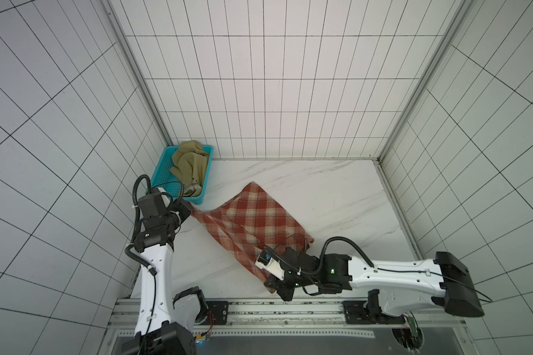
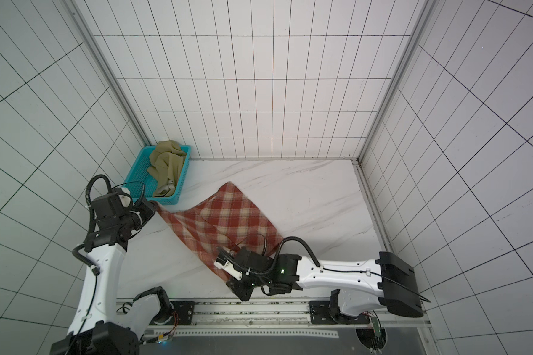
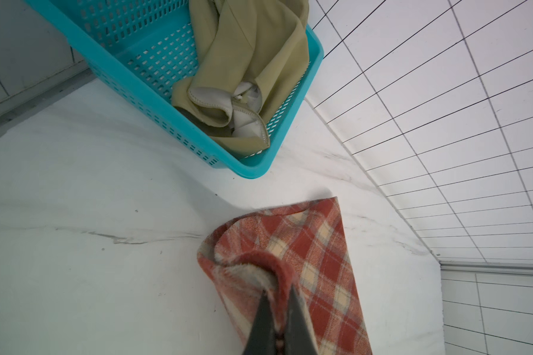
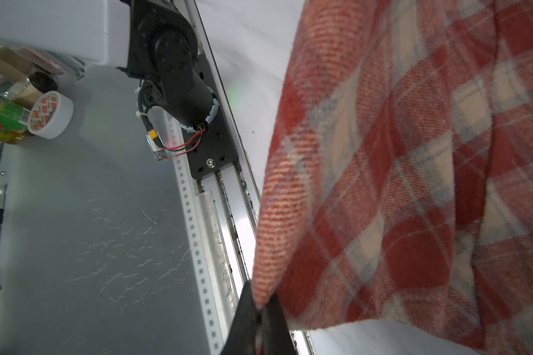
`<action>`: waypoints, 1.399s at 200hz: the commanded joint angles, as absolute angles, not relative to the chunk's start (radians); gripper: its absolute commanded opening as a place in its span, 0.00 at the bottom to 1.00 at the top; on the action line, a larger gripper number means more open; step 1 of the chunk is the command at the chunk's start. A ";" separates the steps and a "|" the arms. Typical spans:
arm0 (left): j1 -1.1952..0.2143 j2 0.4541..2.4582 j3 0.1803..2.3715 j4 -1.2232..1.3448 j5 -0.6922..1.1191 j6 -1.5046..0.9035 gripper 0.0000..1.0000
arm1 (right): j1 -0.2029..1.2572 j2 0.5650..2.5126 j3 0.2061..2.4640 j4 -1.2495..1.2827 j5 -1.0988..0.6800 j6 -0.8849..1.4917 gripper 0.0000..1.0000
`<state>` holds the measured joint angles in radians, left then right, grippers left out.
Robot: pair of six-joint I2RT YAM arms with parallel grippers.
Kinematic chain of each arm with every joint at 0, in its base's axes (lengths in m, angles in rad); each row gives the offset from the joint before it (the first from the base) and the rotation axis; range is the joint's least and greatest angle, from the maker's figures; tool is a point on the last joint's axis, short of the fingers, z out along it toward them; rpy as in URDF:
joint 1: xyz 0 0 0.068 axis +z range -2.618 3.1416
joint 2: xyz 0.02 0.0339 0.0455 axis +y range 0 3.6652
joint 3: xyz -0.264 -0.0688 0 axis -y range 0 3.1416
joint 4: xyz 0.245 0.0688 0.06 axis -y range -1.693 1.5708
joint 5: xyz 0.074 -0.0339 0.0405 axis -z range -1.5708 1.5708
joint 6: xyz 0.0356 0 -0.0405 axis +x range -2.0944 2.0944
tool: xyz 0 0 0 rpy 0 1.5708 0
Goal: Fold and stack skirts
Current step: Fold the skirt at the center of the table.
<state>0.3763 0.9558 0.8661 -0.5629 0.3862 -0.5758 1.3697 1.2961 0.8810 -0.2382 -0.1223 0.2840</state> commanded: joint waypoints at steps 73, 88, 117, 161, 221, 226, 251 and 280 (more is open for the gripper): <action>-0.061 1.272 1.015 -0.265 0.071 -0.675 0.00 | 0.967 1.055 0.649 -0.163 -0.493 0.342 0.00; -0.107 1.351 1.071 -0.255 0.062 -0.679 0.00 | 0.916 1.047 0.624 -0.163 -0.519 0.349 0.00; -0.161 1.491 1.159 -0.245 0.055 -0.688 0.00 | 0.831 1.041 0.593 -0.163 -0.559 0.369 0.00; -0.205 1.632 1.228 -0.224 0.026 -0.692 0.00 | 0.728 1.072 0.596 -0.210 -0.586 0.369 0.00; -0.208 1.725 1.261 -0.202 -0.007 -0.710 0.00 | 0.631 1.175 0.671 -0.338 -0.605 0.298 0.00; -0.208 1.731 1.264 -0.202 -0.013 -0.710 0.00 | 0.627 1.190 0.676 -0.342 -0.610 0.293 0.00; -0.208 1.755 1.277 -0.207 -0.033 -0.704 0.00 | 0.614 1.226 0.704 -0.352 -0.610 0.282 0.00; -0.200 1.762 1.284 -0.229 -0.066 -0.694 0.00 | 0.608 1.251 0.749 -0.387 -0.584 0.260 0.00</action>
